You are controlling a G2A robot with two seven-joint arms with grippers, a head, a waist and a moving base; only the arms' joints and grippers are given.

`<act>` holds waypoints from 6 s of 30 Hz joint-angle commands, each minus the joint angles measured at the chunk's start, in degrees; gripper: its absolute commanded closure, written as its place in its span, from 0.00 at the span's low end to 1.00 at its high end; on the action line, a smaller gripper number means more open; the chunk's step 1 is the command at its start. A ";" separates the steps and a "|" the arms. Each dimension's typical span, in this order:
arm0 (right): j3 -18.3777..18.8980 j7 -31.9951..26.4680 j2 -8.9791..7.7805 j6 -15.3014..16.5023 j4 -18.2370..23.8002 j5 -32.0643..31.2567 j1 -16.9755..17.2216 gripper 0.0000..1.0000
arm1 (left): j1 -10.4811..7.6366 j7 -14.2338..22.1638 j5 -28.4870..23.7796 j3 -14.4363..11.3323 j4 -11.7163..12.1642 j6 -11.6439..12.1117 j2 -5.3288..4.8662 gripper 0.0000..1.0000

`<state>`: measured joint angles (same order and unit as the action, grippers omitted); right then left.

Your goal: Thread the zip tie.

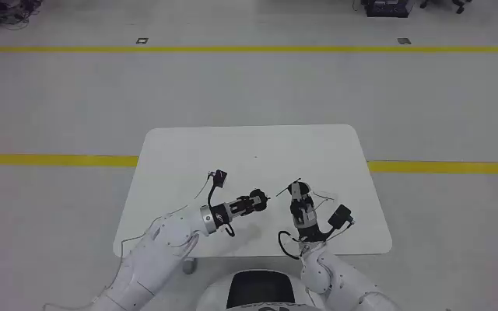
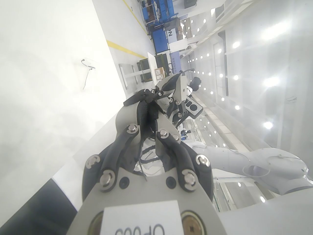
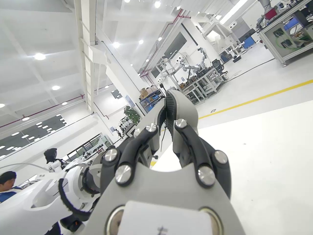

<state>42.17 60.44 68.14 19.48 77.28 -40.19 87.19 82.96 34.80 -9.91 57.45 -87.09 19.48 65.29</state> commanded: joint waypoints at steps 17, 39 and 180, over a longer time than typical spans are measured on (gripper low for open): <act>-1.54 2.00 -0.20 0.00 0.85 -0.83 -0.18 1.00 | 0.00 0.00 0.00 0.00 0.00 0.00 0.00 1.00; -17.10 18.52 -2.24 0.00 -5.88 4.11 -9.61 1.00 | 0.00 0.00 0.00 0.00 0.00 0.00 0.00 1.00; -8.20 6.53 4.23 0.00 -10.40 -1.35 -5.16 0.00 | 0.00 0.00 0.00 0.00 0.00 0.00 0.00 1.00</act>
<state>33.77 66.86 72.46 19.48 66.92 -41.55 82.04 82.96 34.80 -9.91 57.45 -87.09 19.48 65.29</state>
